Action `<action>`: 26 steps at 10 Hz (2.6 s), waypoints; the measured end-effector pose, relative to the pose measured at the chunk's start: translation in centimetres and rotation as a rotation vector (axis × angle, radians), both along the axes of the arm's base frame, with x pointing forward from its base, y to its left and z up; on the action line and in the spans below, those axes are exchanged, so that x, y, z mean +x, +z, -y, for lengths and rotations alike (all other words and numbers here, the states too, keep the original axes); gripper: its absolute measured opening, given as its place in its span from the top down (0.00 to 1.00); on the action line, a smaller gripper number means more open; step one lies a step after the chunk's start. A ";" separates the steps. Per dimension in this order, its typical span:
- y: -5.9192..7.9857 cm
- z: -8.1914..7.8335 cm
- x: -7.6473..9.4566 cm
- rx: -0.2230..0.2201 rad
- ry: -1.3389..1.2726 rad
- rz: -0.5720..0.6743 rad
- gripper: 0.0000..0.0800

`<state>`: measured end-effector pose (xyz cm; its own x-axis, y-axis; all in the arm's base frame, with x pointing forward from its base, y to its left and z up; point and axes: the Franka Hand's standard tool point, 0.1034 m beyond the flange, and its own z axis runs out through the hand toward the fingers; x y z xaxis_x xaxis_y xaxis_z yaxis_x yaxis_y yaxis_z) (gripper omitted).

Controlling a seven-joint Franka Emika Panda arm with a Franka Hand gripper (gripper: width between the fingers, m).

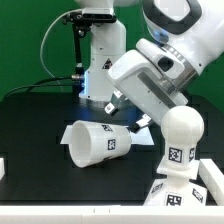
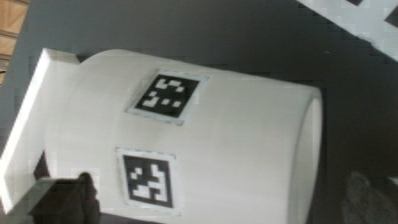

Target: Assemble lamp

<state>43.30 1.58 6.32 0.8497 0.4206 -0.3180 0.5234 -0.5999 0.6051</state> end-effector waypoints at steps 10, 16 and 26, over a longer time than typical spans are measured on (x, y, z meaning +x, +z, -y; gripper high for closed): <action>-1.5 1.0 0.6 0.029 0.026 -0.002 0.57; 1.8 1.2 1.6 0.026 0.094 -0.058 0.57; 6.3 2.0 0.8 0.274 -0.208 -0.189 0.57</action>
Offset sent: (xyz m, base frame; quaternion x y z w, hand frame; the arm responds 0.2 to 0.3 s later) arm 0.0142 -0.0251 -0.0094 -0.0378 0.0345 -0.0355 0.9981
